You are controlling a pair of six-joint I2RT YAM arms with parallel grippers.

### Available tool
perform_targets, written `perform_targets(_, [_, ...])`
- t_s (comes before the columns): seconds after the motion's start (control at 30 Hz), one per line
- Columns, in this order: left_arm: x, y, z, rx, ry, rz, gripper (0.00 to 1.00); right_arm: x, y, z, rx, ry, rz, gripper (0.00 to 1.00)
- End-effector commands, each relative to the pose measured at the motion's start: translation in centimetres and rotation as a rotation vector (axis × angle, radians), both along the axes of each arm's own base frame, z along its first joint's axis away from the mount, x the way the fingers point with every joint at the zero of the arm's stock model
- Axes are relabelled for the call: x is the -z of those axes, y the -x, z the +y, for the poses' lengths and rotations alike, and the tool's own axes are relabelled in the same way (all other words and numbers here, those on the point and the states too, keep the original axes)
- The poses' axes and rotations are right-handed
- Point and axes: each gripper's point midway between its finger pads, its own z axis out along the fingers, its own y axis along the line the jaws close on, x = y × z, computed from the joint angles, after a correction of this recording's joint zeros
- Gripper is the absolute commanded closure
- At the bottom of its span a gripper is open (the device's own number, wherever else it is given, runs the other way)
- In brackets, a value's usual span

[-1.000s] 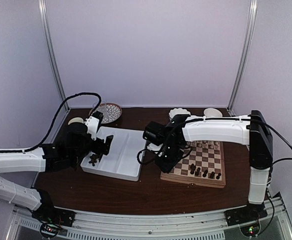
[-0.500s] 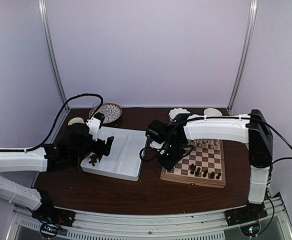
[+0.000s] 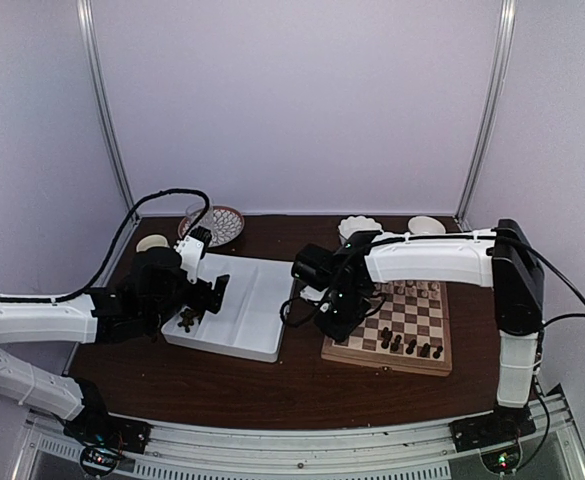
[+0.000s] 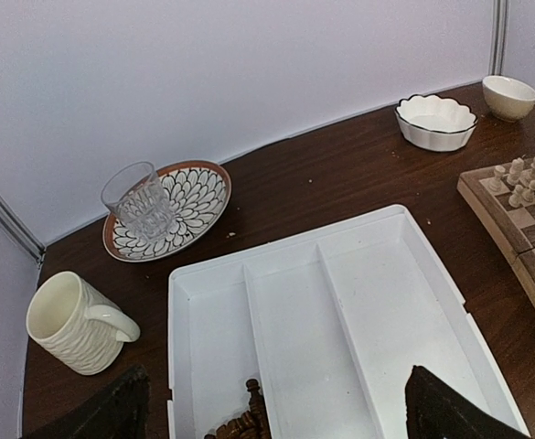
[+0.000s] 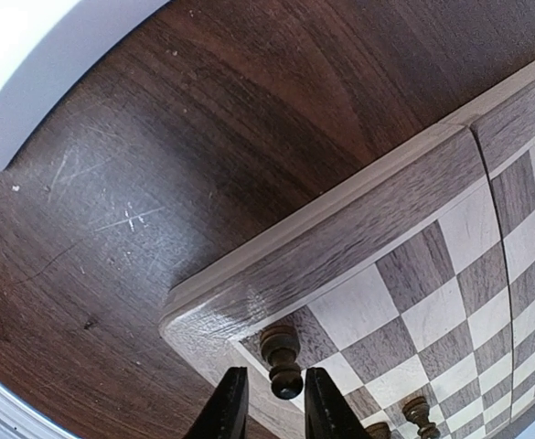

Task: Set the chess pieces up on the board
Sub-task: Pick up the pawn from h8.

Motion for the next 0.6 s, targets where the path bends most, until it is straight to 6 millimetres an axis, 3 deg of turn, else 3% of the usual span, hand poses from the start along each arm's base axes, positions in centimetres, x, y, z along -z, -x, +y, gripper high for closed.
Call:
perform_targets(0.0, [-1.57,-0.42,-0.56,0.003,0.041,-0.034,0.03,1.16,0.24,-0.57,-0.002,0.027,0.02,0.75])
perform_targets(0.27, [-1.52,-0.44,-0.62,0.005,0.038,-0.031,0.03,1.39,0.28,-0.71,-0.002,0.032,0.02,0.81])
perform_targets(0.57, [-1.48,-0.5,-0.67,0.004,0.035,-0.03,0.03,1.31,-0.12,-0.67,-0.003,0.036,0.002,0.81])
